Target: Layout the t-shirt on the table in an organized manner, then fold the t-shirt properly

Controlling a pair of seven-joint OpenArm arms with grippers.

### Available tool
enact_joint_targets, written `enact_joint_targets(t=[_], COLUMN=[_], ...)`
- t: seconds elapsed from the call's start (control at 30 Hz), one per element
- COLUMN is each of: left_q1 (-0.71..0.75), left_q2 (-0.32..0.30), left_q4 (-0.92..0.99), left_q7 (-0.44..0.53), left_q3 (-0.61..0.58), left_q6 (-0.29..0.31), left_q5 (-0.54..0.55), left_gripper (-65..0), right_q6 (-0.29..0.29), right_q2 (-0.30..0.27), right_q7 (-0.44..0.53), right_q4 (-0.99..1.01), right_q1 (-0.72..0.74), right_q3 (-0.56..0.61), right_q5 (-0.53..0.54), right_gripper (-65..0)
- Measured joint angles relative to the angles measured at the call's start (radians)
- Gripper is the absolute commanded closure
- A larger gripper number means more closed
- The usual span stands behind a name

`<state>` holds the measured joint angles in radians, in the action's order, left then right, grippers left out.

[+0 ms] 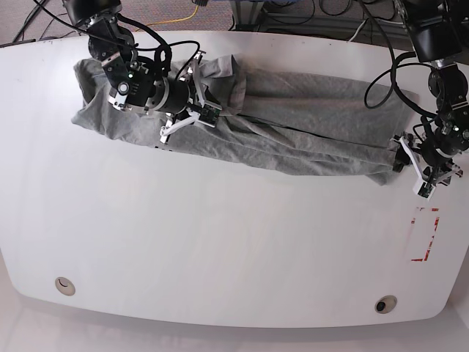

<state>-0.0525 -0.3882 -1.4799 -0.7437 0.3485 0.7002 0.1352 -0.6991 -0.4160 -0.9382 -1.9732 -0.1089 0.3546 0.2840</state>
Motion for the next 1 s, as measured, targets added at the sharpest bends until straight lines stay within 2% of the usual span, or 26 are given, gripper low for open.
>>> enact_joint_targets(t=[0.37, 0.63, 0.87, 0.97, 1.0], left_q1=[0.0, 0.003, 0.003, 0.002, 0.002], left_q2=[0.0, 0.0, -0.001, 0.0, 0.0], left_q4=[0.0, 0.0, 0.0, 0.0, 0.0], left_q7=[0.0, 0.0, -0.001, 0.0, 0.0], left_q3=[0.0, 0.0, 0.0, 0.0, 0.0], left_q6=[0.0, 0.0, 0.0, 0.0, 0.0], left_q5=[0.0, -0.001, -0.002, -0.003, -0.003], left_gripper=[-38.6, -38.6, -38.6, -38.6, -38.6], right_q6=[-0.001, 0.003, 0.0, 0.0, 0.0], right_q2=[0.003, 0.023, 0.033, 0.034, 0.034], right_q7=[-0.003, -0.042, -0.038, -0.039, -0.039], right_q4=[0.0, 0.002, 0.066, 0.09, 0.094], right_q1=[0.06, 0.131, 0.166, 0.166, 0.166], right_q3=[-0.003, -0.043, -0.039, -0.037, -0.037], right_q5=[0.001, -0.011, -0.001, 0.0, 0.0], right_gripper=[-0.6, -0.6, -1.7, -6.5, -11.1])
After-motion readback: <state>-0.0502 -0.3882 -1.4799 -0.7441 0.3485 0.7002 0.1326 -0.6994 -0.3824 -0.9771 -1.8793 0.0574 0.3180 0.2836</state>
